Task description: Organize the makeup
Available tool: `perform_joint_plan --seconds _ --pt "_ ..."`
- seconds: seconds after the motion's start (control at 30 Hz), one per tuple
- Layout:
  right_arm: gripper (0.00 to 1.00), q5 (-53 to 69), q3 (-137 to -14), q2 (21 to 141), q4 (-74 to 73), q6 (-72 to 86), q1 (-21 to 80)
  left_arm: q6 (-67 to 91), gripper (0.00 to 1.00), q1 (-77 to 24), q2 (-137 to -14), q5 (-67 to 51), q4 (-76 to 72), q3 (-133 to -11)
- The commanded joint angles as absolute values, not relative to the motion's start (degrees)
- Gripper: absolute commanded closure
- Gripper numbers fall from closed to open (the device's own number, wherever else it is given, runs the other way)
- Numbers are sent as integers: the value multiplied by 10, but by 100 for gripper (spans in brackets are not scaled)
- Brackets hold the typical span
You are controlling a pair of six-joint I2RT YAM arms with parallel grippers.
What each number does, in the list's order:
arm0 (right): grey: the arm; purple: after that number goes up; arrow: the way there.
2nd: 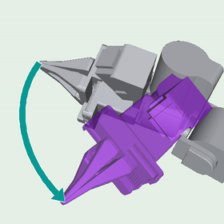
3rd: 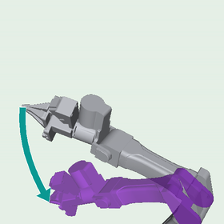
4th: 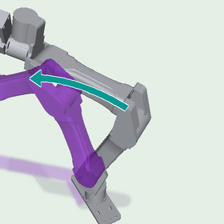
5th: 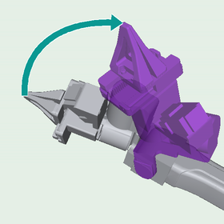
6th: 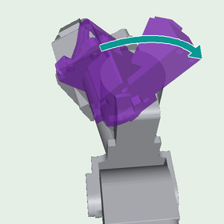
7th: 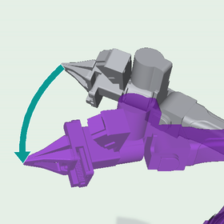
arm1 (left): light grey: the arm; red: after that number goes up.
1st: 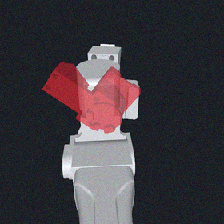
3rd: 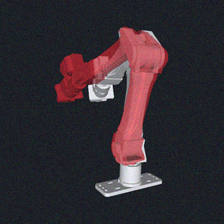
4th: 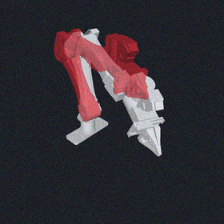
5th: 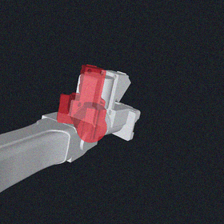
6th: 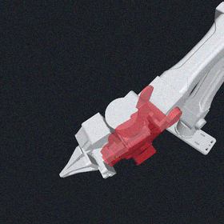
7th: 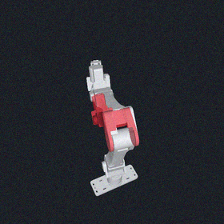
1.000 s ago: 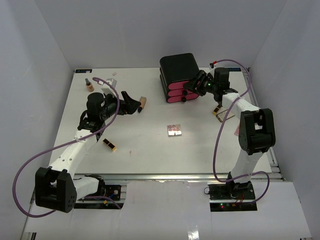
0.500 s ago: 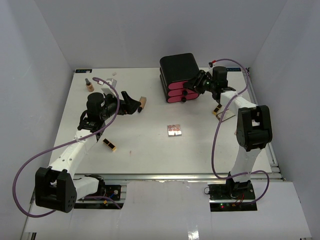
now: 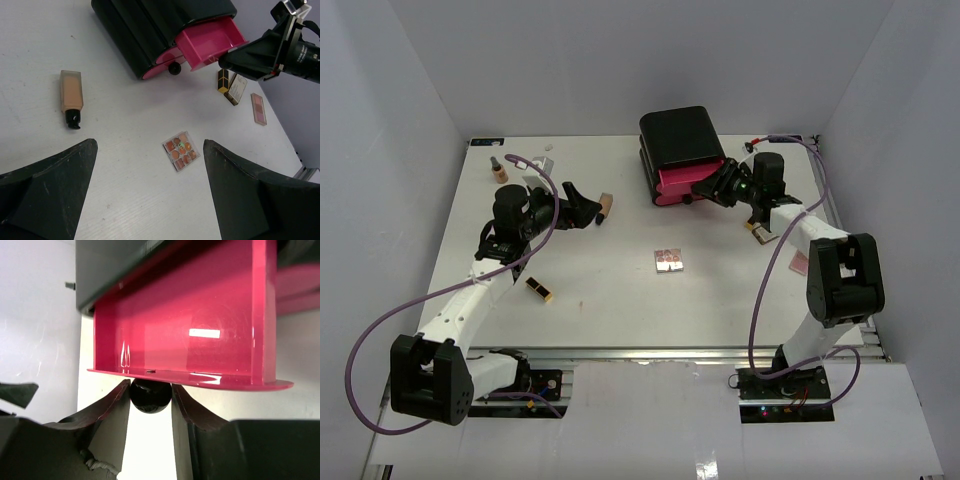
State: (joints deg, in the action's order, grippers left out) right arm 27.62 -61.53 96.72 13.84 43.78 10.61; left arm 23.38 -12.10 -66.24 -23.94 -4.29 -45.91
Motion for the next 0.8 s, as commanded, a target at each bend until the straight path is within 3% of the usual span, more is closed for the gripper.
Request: perform_joint_plan --seconds 0.0,0.5,0.67,0.77 --pt "74 288 -561 910 156 431 102 229 2 -117 -656 -239 -46 -478" --pt "67 277 -512 872 179 430 91 222 2 -117 -658 -227 -43 -475" --pt "41 279 -499 871 191 426 84 221 2 -116 -659 -226 -42 -475" --pt "12 281 -494 862 197 418 83 220 2 -116 -662 -224 -41 -475"
